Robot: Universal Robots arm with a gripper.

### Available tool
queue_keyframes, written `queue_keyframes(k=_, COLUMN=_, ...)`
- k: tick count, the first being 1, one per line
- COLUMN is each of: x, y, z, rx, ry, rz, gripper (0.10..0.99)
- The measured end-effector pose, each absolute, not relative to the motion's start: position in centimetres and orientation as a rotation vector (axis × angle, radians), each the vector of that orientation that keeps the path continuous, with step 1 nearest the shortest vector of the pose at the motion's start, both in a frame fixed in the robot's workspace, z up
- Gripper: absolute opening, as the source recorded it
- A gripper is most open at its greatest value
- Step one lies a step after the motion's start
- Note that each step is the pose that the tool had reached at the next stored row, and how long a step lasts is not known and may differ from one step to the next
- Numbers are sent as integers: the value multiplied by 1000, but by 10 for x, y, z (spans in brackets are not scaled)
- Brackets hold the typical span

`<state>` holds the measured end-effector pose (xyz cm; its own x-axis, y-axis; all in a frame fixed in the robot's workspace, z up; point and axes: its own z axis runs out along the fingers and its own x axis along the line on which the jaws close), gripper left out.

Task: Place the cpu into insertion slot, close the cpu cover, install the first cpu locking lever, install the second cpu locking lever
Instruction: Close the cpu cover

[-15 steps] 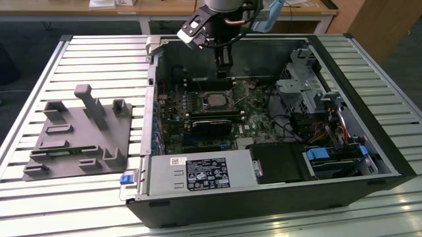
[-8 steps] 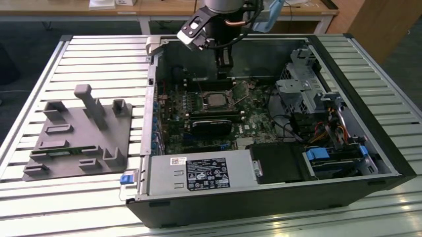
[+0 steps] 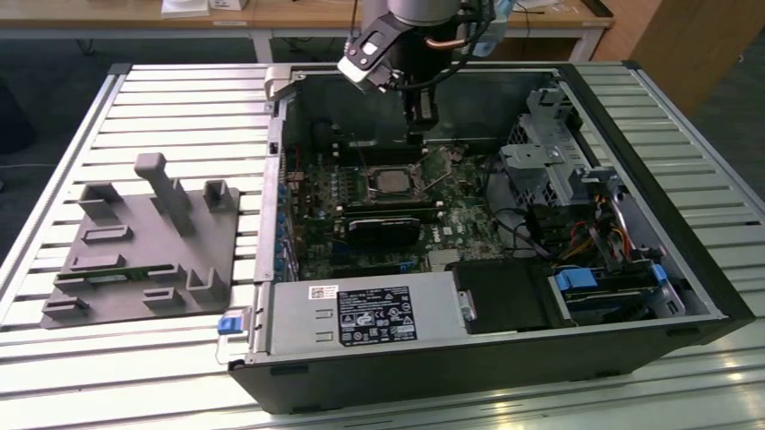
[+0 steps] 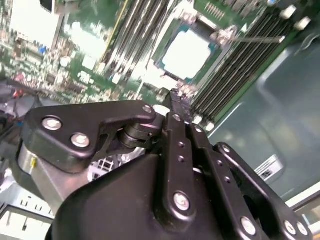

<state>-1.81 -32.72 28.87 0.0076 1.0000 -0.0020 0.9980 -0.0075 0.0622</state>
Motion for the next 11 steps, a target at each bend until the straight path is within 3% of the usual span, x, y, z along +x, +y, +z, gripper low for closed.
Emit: queue_keyframes(k=11, x=4, y=-328, z=281, rx=2202, ry=2185, rz=71, gripper=106)
